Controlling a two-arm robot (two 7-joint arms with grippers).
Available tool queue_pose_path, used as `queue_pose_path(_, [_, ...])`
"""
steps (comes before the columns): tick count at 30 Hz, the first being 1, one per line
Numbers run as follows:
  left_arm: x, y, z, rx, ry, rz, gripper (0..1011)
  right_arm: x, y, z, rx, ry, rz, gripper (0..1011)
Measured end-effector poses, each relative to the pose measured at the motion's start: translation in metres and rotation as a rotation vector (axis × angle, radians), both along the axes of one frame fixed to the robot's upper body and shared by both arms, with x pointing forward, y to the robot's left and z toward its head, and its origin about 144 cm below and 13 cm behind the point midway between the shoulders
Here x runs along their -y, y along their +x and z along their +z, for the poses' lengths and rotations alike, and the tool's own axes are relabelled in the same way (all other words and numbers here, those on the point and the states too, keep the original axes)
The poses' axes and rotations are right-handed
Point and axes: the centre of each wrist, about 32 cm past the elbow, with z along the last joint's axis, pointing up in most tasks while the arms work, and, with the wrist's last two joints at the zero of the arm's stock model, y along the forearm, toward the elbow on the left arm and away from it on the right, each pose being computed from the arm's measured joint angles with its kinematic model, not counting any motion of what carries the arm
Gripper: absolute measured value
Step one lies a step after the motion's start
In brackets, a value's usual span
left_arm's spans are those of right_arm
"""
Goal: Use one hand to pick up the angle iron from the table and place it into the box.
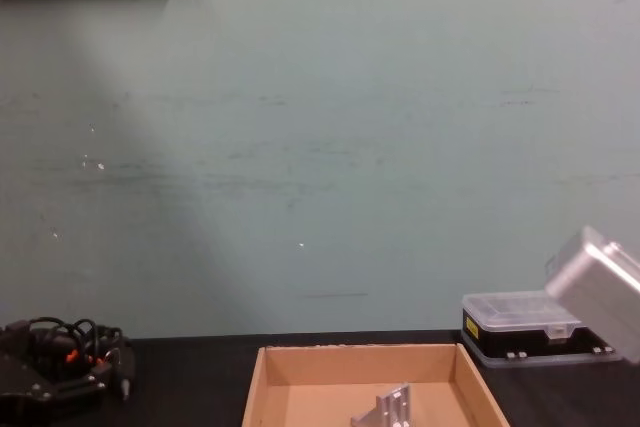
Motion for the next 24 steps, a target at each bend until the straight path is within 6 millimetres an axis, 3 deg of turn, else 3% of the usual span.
queue_pose_path(17, [0.0000,0.0000,0.0000,0.000,0.000,0.000,1011,-0.0025,0.0031,-0.0028,-0.012,0.000,-0.011,1000])
queue_pose_path(24, [0.0000,0.0000,0.0000,0.000,0.000,0.000,1011,-0.0025,0.0029,-0.0026,-0.011,0.001,-0.010,841])
